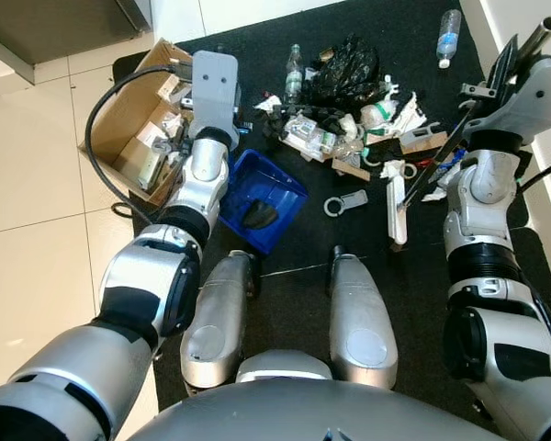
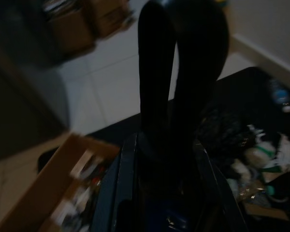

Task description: Sweep floor

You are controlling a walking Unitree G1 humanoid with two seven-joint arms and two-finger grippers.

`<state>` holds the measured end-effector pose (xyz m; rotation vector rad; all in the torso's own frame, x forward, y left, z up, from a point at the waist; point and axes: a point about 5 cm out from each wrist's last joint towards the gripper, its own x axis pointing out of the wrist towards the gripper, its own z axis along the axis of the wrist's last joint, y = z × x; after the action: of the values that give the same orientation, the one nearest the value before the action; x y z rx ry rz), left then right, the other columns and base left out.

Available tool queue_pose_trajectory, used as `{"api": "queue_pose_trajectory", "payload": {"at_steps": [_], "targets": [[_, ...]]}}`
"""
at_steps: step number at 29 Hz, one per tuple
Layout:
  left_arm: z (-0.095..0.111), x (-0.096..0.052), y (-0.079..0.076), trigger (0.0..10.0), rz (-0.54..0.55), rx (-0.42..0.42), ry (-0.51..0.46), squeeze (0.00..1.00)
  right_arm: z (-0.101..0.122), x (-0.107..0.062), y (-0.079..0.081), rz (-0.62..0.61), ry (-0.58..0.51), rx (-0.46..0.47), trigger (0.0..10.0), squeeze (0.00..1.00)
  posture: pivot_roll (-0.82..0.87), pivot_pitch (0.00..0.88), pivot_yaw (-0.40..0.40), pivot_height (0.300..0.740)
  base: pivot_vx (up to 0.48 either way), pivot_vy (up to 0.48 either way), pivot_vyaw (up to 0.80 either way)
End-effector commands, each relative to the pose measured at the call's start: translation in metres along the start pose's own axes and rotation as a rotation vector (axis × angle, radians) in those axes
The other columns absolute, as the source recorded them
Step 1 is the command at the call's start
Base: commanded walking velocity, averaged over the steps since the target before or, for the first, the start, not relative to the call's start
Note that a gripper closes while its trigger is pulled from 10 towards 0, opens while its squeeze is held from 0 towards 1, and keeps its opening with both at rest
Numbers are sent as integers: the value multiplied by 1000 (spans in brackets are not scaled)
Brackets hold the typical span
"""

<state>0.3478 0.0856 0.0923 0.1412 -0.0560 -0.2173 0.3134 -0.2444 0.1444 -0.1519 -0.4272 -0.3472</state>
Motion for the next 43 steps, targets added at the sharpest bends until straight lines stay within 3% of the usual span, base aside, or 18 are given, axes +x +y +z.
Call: {"api": "queue_pose_trajectory", "payload": {"at_steps": [1,4,7,12,16,19,20,28,33,35,40,42,43], "targets": [[-12,-10,10,10000,-39,23,24,0,1,-5,-2,-4,-11,-1,10000,0,-16,255,165,740,0,0,0],[-10,-12,17,10000,-38,27,11,0,0,-6,-4,-8,-9,-3,10000,0,-10,254,167,740,0,0,0],[-4,-19,38,10000,-39,45,-14,0,-2,-8,-6,-13,-2,-8,10000,0,3,248,167,740,0,0,0],[0,-27,56,10000,-56,70,-11,0,-3,-7,-6,-11,2,-9,10000,0,15,241,161,740,0,0,0],[0,-35,78,10000,-97,127,37,0,-2,-4,-4,-3,4,-7,10000,0,32,233,153,740,0,0,0],[-1,-36,85,10000,-112,148,59,0,-2,-3,-3,3,4,-4,10000,0,38,231,151,740,0,0,0],[-4,-40,95,10000,-151,166,113,0,-2,-1,1,12,4,1,10000,0,43,227,149,740,0,0,0],[-7,-44,104,10000,-160,187,162,0,-2,0,4,20,5,5,10000,0,43,222,149,740,0,0,0],[9,-33,113,10000,-32,129,128,0,-3,-2,2,21,10,0,10000,0,35,214,148,740,0,0,0],[23,-22,115,10000,23,48,105,0,-4,-2,1,20,12,-2,10000,0,34,212,148,740,0,0,0],[41,-8,118,10000,69,-74,83,0,-4,-2,1,20,12,-3,10000,0,32,208,149,740,0,0,0],[41,-8,118,10000,69,-74,83,0,-4,-2,1,20,12,-3,10000,0,32,208,149,740,0,0,0],[51,-2,120,10000,96,-124,56,0,-4,-1,1,20,12,-2,10000,0,32,208,150,740,0,0,0]]}}
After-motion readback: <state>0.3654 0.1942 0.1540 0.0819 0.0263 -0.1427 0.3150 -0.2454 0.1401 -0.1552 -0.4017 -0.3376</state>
